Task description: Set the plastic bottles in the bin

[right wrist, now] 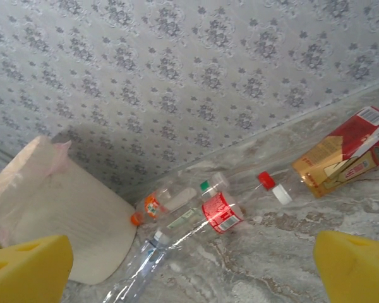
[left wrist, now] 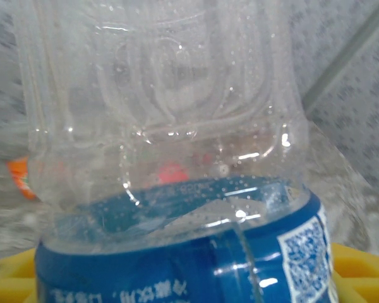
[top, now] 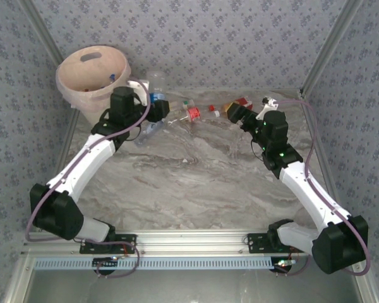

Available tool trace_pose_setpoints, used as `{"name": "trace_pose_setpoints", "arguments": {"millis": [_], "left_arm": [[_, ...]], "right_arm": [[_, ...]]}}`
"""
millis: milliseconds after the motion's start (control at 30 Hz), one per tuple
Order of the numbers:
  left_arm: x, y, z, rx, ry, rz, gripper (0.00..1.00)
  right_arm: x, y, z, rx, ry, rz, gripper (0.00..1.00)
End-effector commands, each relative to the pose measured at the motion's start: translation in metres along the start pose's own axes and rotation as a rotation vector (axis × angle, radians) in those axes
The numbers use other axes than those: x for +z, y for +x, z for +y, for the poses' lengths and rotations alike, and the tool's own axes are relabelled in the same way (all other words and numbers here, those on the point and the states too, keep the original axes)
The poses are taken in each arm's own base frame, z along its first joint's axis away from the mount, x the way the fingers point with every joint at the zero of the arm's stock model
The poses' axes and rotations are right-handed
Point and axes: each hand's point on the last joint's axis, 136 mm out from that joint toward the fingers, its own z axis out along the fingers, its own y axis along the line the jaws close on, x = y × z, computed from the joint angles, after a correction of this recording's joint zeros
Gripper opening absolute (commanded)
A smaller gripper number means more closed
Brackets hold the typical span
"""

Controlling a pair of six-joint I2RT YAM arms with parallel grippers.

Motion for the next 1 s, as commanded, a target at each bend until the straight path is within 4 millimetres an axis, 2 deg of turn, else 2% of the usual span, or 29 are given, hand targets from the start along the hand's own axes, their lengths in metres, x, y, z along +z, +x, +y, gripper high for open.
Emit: {"name": "trace_pose_setpoints", "arguments": {"millis": [0,100,200,467,667,800,967], "left_arm": [[-0.031,-0.064,0.024,-0.009,-0.123,-0.206,0.61],[-0.047,-0.091,0.052,-0.034,-0.203,-0.274,0.61],[-0.055,-0.112,0.069,-0.032,-0.229,-0.307,0.61],[-0.063,-0.143,0.108,0.036,-0.318,-0.318,0.62],[-0.068,-0.157,0.146,0.129,-0.405,-0.362,0.63],[-0.065,-0.160,0.176,0.206,-0.451,-0.306,0.63],[-0.061,-0.147,0.203,0.244,-0.465,-0.193,0.63]], "right_arm": [[0.000,0.000,-0.013,-0.023,0.066,-0.016,1.00],[0.001,-0.001,-0.015,-0.062,0.076,-0.018,1.00],[0.001,0.000,-0.013,-0.102,0.069,-0.013,1.00],[0.000,0.007,-0.016,-0.124,0.080,0.018,1.00],[-0.001,0.008,-0.012,-0.162,0.064,0.028,1.00],[-0.003,0.009,-0.011,-0.171,0.064,0.035,1.00],[-0.004,0.012,-0.010,-0.194,0.069,0.045,1.00]]}}
